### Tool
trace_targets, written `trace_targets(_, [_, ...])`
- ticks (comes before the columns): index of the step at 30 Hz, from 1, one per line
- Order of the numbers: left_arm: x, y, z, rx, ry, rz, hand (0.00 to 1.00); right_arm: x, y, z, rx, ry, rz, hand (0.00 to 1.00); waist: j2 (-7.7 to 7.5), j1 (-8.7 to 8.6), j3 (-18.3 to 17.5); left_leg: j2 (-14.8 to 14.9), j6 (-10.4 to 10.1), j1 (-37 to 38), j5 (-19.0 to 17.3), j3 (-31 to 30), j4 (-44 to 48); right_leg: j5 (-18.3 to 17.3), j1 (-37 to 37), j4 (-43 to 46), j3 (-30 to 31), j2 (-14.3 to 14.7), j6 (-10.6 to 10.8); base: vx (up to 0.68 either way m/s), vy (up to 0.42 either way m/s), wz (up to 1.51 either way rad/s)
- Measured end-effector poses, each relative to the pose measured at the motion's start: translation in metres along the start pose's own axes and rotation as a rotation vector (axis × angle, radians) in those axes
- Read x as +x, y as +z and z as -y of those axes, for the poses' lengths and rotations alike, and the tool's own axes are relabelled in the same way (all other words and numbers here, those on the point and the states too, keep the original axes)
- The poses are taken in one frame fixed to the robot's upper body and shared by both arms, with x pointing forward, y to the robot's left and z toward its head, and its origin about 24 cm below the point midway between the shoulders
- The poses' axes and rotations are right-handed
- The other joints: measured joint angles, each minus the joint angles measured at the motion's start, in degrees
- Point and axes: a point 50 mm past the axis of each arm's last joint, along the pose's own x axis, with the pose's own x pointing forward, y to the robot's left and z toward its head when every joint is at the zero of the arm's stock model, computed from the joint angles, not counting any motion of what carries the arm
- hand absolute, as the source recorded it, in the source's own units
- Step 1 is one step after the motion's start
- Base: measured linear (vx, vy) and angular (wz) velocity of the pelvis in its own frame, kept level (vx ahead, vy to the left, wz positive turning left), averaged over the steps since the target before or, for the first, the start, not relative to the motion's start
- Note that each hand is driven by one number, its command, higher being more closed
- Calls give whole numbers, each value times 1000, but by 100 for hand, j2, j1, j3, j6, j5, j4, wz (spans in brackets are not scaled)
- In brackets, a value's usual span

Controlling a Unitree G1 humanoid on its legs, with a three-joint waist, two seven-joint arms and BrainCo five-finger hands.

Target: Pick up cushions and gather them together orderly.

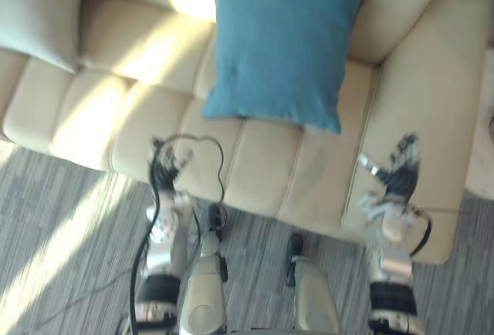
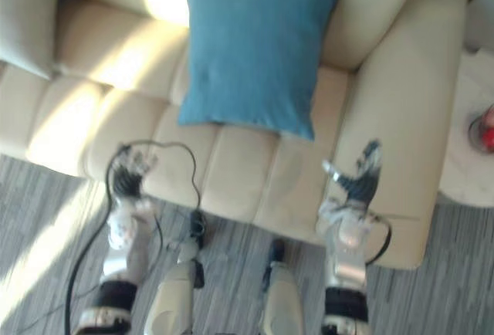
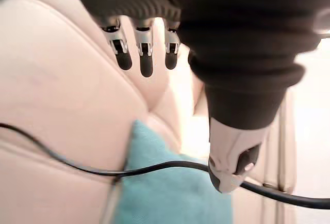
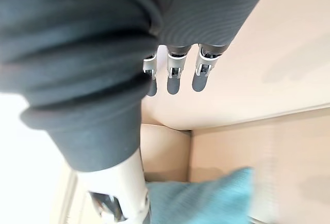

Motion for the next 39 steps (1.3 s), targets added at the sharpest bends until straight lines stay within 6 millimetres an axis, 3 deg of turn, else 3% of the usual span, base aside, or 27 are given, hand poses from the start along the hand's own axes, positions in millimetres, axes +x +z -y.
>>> trace_targets(2, [-21, -47, -17, 59, 38, -206, 0, -22, -47, 6, -26, -3, -206, 0, 26, 11, -326, 56, -52, 332, -47, 11, -32, -50, 360, -137, -72, 32, -51, 24, -47, -3])
trace_targets(6, [-58, -102, -43, 106, 112, -497, 0, -60, -105, 16, -63, 1, -506, 0, 67, 10, -748, 129, -61, 831, -26, 120, -398, -47, 698, -365, -80, 126, -65, -5, -28, -10])
trace_targets(8, [-72, -117, -52, 147, 120, -596, 0, -80, -129, 20, -78, 4, -654, 0, 58, 2, -889, 136, -76, 1004, 21, 143, -507, 35, 896, -556, -76, 157, -46, 17, 1, -5])
trace_targets(12, [-77, -122, -68, 207, 138, -643, 0, -98, -148, 22, -93, 10, -785, 0, 24, 9, -911, 95, -107, 1244, -35, 176, -514, 234, 1281, -998, -2, 160, -3, 21, 24, -10])
trace_targets(18, [-81, -124, -83, 283, 140, -684, 0, -99, -155, 21, -113, 11, -854, 0, -76, -1, -871, 59, -106, 1375, -86, 511, -514, 514, 1323, -1266, 380, 148, 40, 18, 35, -28])
trace_targets(21, [-70, -119, -76, 297, 119, -662, 0, -86, -149, 10, -109, 36, -824, 0, -54, 53, -746, 161, -97, 1341, -83, 754, -506, 816, 1144, -1232, 385, 223, 57, -23, 22, -43])
trace_targets(24, [-56, -112, -60, 276, 84, -612, 0, -79, -143, 4, -118, 62, -782, 0, 23, 93, -752, 340, 155, 1105, -265, 855, -188, 1117, 855, -857, -101, 265, -40, -85, 23, -16])
trace_targets(25, [-51, -108, -54, 260, 79, -585, 0, -78, -143, 0, -111, 68, -779, 0, 56, 97, -686, 402, 194, 1052, -283, 907, -84, 508, 562, 481, -218, 136, -202, -104, 2, 8])
trace_targets(26, [-50, -107, -54, 259, 78, -579, 0, -81, -144, 0, -109, 68, -786, 0, 24, 78, -697, 371, 220, 1060, -302, 852, -3, 268, 479, 1221, -265, 54, -193, -37, -39, 35])
trace_targets(27, [-50, -106, -54, 259, 77, -573, 0, -86, -147, 2, -112, 64, -806, 0, -92, 83, -757, 268, 274, 1003, -337, 732, 243, 93, 510, 2333, -284, -93, -24, 4, -49, 44])
trace_targets(28, [-50, -106, -55, 259, 80, -571, 0, -87, -148, 3, -113, 62, -809, 0, -144, 91, -789, 221, 282, 937, -342, 705, 382, 110, 564, 2533, -278, -124, -17, -30, -88, 45])
trace_targets(29, [-50, -106, -58, 252, 94, -570, 0, -85, -147, 5, -118, 58, -805, 0, -267, 129, -864, 102, 321, 681, -379, 742, 724, 73, 669, 2332, -263, -139, 194, -81, -49, 13])
trace_targets(30, [-50, -106, -55, 245, 93, -570, 0, -78, -144, 4, -121, 60, -788, 0, -191, 149, -853, 155, 318, 604, -395, 759, 785, 64, 677, 2173, -277, -57, 208, -131, -17, -10])
trace_targets(31, [-58, -112, -49, 225, 87, -593, 0, -67, -138, 8, -138, 53, -755, 0, 80, 267, -855, 319, 320, 520, -366, 850, 783, -140, 927, 1699, -307, 140, 268, -142, -22, -35])
trace_targets(32, [-61, -114, -48, 222, 88, -601, 0, -64, -136, 7, -140, 51, -745, 0, 10, 354, -780, 296, 315, 422, -311, 991, 862, -517, 932, 1572, -314, 46, 126, -161, -72, -28])
trace_targets(33, [-56, -110, -47, 222, 85, -580, 0, -62, -135, 4, -136, 55, -739, 0, -17, 356, -755, 277, 312, 314, -306, 996, 957, -652, 941, 1397, -387, 32, 36, -200, -159, -21])
trace_targets(34, [-53, -109, -45, 222, 83, -571, 0, -57, -132, 1, -130, 58, -725, 0, 19, 444, -734, 336, 271, 72, -248, 996, 1105, -841, 1053, 813, -428, 174, -107, -179, -134, -11])
trace_targets(35, [-53, -109, -44, 222, 81, -571, 0, -55, -131, 0, -128, 60, -719, 0, 57, 455, -709, 380, 243, 26, -221, 996, 1111, -886, 1138, 604, -440, 251, -191, -311, -165, -10])
trace_targets(36, [-56, -113, -39, 224, 63, -588, 0, -51, -128, -1, -132, 58, -705, 0, 336, 404, -549, 616, 212, 22, -17, 916, 1035, -735, 1312, 276, -604, 525, -353, -283, -111, 4])
trace_targets(38, [-59, -114, -38, 227, 56, -594, 0, -57, -132, 2, -141, 49, -725, 0, 397, 391, -565, 666, 152, 97, 234, 837, 812, -691, 1276, 334, -686, 599, -427, -310, -76, 19])
trace_targets(39, [-56, -112, -37, 235, 43, -583, 0, -65, -137, 7, -151, 34, -747, 0, 323, 390, -529, 692, 94, 68, 145, 720, 892, -658, 1250, 345, -889, 537, -539, -278, -14, 16])
